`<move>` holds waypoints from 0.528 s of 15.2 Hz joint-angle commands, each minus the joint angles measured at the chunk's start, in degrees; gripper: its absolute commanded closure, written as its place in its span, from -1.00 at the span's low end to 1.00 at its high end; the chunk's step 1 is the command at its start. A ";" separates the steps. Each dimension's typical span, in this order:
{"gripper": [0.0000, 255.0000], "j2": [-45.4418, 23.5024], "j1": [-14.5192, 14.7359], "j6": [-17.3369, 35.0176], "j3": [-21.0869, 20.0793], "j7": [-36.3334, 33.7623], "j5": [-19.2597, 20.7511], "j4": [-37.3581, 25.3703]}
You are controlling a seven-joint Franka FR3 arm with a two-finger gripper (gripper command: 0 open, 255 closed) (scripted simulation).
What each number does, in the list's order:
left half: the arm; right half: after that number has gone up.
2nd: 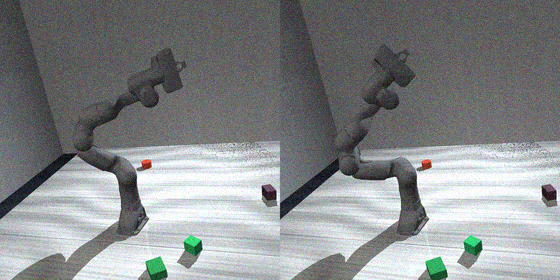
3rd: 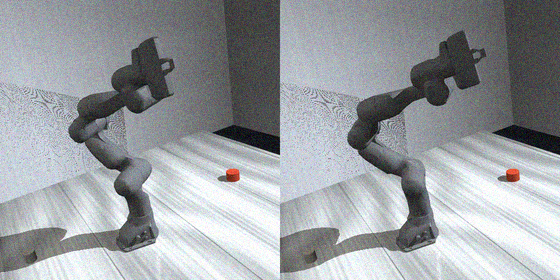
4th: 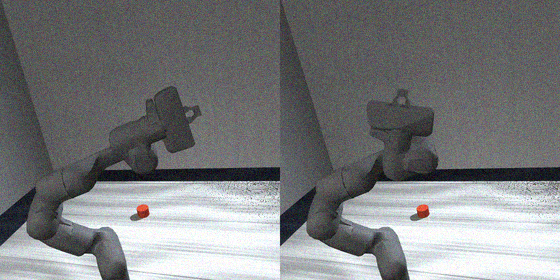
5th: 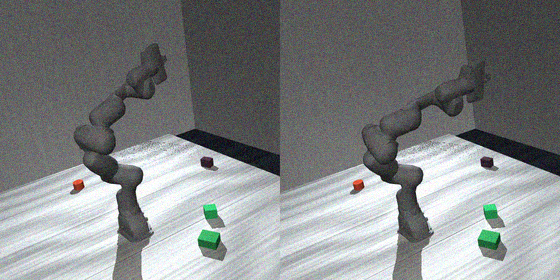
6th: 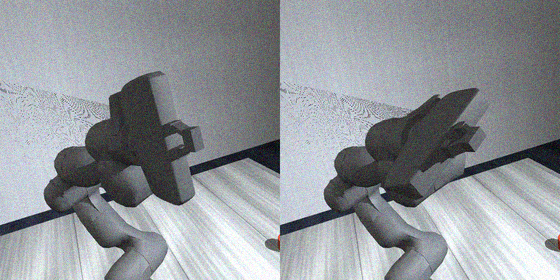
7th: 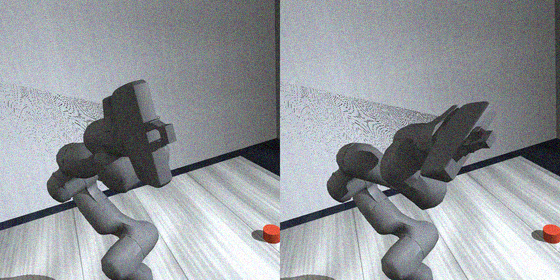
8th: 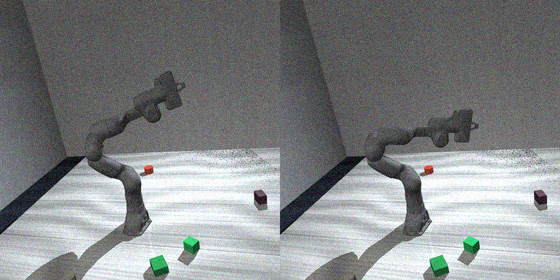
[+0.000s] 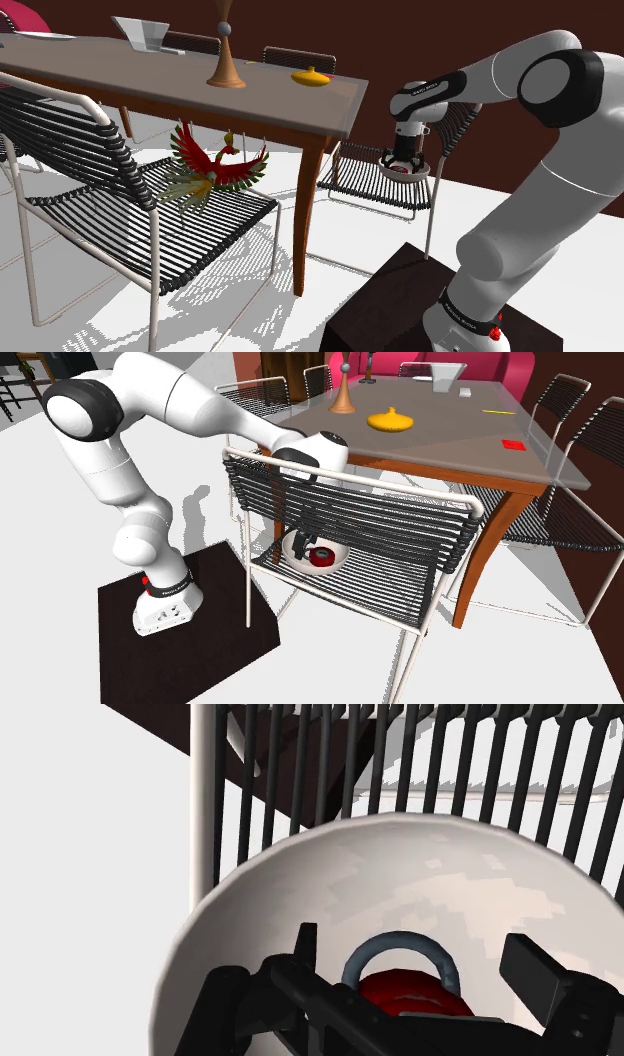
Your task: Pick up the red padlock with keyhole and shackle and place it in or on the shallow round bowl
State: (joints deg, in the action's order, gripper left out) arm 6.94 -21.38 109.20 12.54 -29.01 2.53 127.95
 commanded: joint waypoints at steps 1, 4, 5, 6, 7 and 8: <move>-1.00 -0.01 -0.03 0.00 0.04 0.00 -0.01 0.05; 1.00 -0.02 -0.04 -0.01 0.04 0.01 -0.01 0.03; 1.00 -0.01 -0.04 0.00 0.04 0.00 -0.01 0.05; 1.00 -0.02 -0.03 0.01 0.04 0.00 -0.01 0.05; 1.00 0.01 -0.04 0.01 0.04 0.01 -0.01 0.07; 1.00 -0.01 -0.03 0.03 0.04 0.00 -0.01 0.07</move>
State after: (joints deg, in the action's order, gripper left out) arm 6.95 -21.38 109.23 12.53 -29.01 2.53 127.98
